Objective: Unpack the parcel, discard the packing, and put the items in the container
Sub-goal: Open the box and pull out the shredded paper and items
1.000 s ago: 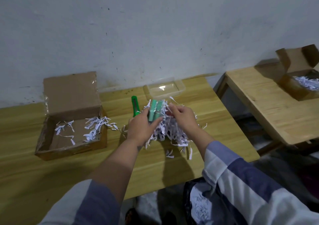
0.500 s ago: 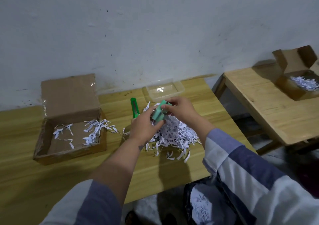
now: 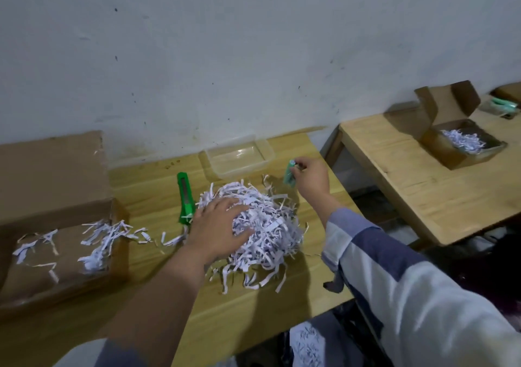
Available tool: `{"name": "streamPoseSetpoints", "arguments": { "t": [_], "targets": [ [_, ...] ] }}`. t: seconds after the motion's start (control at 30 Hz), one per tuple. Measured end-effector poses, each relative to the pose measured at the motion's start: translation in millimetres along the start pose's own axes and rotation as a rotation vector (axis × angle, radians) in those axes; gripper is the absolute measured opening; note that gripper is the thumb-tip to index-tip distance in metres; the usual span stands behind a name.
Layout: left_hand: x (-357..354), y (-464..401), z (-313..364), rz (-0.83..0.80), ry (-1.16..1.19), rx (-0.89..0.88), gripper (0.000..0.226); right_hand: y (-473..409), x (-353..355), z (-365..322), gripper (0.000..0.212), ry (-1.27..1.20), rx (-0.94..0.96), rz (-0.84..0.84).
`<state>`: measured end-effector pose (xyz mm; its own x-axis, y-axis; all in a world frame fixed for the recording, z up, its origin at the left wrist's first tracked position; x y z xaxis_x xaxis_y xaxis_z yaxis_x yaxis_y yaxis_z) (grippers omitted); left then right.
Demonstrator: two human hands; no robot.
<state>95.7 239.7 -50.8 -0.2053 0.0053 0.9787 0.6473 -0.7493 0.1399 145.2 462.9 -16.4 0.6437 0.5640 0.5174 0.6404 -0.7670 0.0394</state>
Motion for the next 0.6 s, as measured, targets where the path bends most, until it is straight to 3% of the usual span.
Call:
{"name": "streamPoseSetpoints", "arguments": {
  "t": [0.3, 0.37, 0.43, 0.5, 0.6],
  "targets": [
    [-18, -4, -7, -0.042, -0.065, 0.010, 0.070, -23, -16, 19, 0.042, 0.117, -0.041, -0.065],
    [-17, -4, -6, -0.049, -0.056, 0.017, 0.070, -12, -10, 12, 0.043, 0.203, 0.047, 0.015],
    [-17, -3, -4, -0.062, -0.040, 0.029, 0.070, 6, -10, 1, 0.028, 0.235, 0.193, 0.056],
    [-16, -1, 0, -0.074, -0.046, 0.035, 0.071, 31, -25, -2, 0.012, 0.211, 0.288, -0.096],
    [-14, 1, 5, -0.077, -0.058, 0.050, 0.070, 70, -52, 3, 0.014, 0.192, 0.369, -0.311]
  ]
}}
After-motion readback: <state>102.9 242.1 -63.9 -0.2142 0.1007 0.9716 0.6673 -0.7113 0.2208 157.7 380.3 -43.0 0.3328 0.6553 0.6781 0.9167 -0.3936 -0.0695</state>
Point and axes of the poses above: each hand's wrist, its own y-axis away from the middle knuckle, its own x-axis out of the back of the hand, z = x × y, the point moved 5 cm from there along -y, towards the middle knuckle, and after that the axes turned 11 degrees about -y, right-handed, at the moved point
